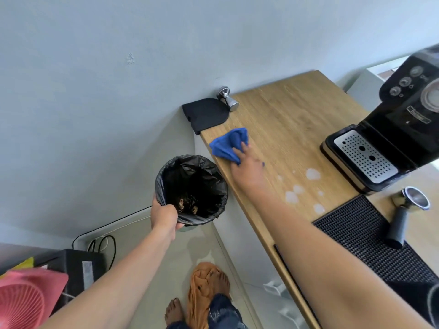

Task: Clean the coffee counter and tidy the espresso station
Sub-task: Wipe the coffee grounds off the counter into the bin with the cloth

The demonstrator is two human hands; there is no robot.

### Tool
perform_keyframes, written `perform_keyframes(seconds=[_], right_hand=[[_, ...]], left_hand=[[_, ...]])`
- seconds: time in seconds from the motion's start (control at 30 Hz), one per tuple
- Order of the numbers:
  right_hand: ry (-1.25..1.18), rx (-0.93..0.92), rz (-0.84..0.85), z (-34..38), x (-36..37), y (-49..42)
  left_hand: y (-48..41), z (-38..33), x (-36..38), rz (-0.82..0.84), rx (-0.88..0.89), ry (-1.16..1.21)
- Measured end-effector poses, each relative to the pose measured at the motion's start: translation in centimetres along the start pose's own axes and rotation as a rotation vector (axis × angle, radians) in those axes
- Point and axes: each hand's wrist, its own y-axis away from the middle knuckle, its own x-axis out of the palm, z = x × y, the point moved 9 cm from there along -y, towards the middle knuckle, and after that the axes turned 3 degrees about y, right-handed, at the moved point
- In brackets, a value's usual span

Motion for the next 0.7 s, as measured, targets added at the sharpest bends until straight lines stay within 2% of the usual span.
perform_keyframes(seconds=[0.17,0.27,0.4,0.47,0.6,0.7], right_hand=[[-0.166,-0.189,0.036,7.7,5.2,5.5],[-0.271,-0.219,0.036,8.4,5.3,6.6],[-0.281,-0.117,-0.205,3.8,-1.6,2.2],[-0.231,-0.019,-0.263,-0.6,-5.3,-0.8],[-0.123,0.19,-0.214,-9.1,-8.3,-3.5],[-0.085,0.223,-0.129,-10.3,-6.8,-2.7]], left_hand=[[0.3,-0.3,0.2,0.014,0.027,0.04],[0.3,-0.4,0.3,0.031,0.035,0.057],[-0.2,-0.2,0.1,0.025,0.015,0.027],[-0.3,-0.1,0.0,0.033,0.009,0.017],[-0.4,0.0,-0.2,0.036,0.013,-0.006],[-0.1,0.0,-0.2,0.036,0.007,-0.016]])
